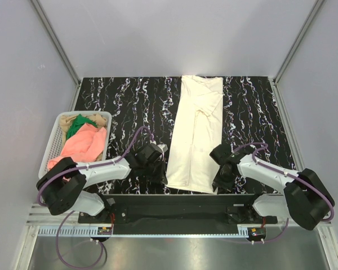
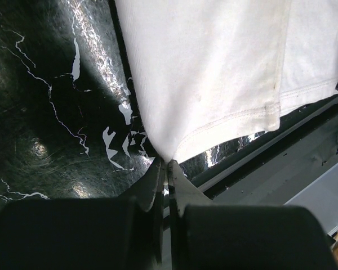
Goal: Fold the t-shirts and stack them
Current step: Fold the tshirt
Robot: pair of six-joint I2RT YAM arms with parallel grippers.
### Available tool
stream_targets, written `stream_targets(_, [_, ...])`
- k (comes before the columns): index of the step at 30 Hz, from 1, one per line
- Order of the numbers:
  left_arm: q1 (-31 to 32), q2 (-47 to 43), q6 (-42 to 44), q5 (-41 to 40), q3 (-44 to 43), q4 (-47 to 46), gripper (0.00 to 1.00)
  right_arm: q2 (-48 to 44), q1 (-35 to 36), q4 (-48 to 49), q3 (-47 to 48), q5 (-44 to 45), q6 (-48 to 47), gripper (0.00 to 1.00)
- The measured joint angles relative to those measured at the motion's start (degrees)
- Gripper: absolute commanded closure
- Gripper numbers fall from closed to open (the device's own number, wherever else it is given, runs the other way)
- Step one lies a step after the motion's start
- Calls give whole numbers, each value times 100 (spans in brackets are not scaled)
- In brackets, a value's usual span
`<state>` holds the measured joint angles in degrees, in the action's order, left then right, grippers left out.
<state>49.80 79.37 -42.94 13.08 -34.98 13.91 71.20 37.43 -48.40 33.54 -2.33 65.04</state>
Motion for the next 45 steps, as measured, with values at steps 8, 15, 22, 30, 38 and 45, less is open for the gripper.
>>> stream_targets(8, [0,0,0,20,0,-2,100,57,76,-42,63,127,-4,95])
stream_targets(15, [0,-2,-57,72,-2,-2,100,2,81,-144,151,138,-42,100])
stream_targets(22, [-192,164,-63,374,-369,140,100,-173,81,-354,643,280,-409,100])
stream_targets(30, [-901,1272,111,658,-1738,527,100,951,-682,-223,1779,538,-1655,100])
stream_targets(38, [-1613,2691,229,850,-3665,726,100,2011,-1810,168,3119,828,-3176,100])
stream_targets(45, [-1895,3958,437,903,-5842,1099,100,3126,-2282,708,3904,938,-3915,100])
